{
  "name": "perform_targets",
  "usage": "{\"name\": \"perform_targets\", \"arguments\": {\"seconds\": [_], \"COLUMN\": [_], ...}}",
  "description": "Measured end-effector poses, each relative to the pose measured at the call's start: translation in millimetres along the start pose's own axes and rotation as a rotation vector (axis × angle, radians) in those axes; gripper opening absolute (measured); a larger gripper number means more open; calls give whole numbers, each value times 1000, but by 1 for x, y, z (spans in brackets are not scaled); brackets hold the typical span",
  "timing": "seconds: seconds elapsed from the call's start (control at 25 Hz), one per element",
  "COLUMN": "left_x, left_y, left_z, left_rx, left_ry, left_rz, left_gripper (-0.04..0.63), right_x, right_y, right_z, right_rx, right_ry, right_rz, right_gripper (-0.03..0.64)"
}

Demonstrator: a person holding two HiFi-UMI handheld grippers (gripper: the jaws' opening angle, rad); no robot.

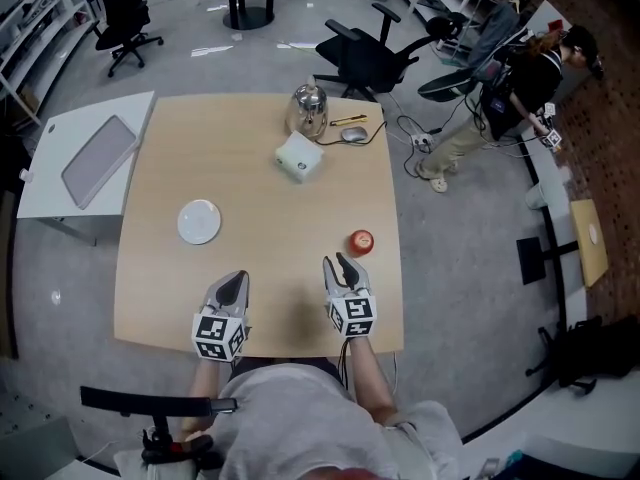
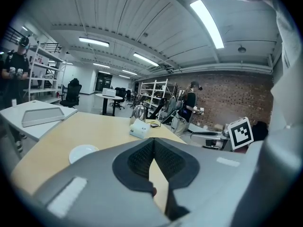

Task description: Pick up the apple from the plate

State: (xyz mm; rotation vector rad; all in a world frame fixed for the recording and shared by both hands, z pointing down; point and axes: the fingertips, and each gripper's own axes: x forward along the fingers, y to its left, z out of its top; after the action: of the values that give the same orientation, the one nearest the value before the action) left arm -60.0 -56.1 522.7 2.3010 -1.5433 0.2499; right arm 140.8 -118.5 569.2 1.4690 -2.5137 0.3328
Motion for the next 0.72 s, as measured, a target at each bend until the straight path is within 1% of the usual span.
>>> {"name": "perform_targets", "arguments": {"seconds": [0.24,0.72], "left_x": [-10,-20], "left_y": [7,12], "left_z": [9,15], "left_rx": [6,19], "left_ry": [-21,-38], "left_rz": [1,-2], "left_gripper": [20,20], "right_x": [-4,-12], "right_y": [21,52], "right_z": [15,20], "right_rx": [-7,-10], "right_ry": [-28,-47], "right_rz": [19,48], "right_gripper": [78,32]}}
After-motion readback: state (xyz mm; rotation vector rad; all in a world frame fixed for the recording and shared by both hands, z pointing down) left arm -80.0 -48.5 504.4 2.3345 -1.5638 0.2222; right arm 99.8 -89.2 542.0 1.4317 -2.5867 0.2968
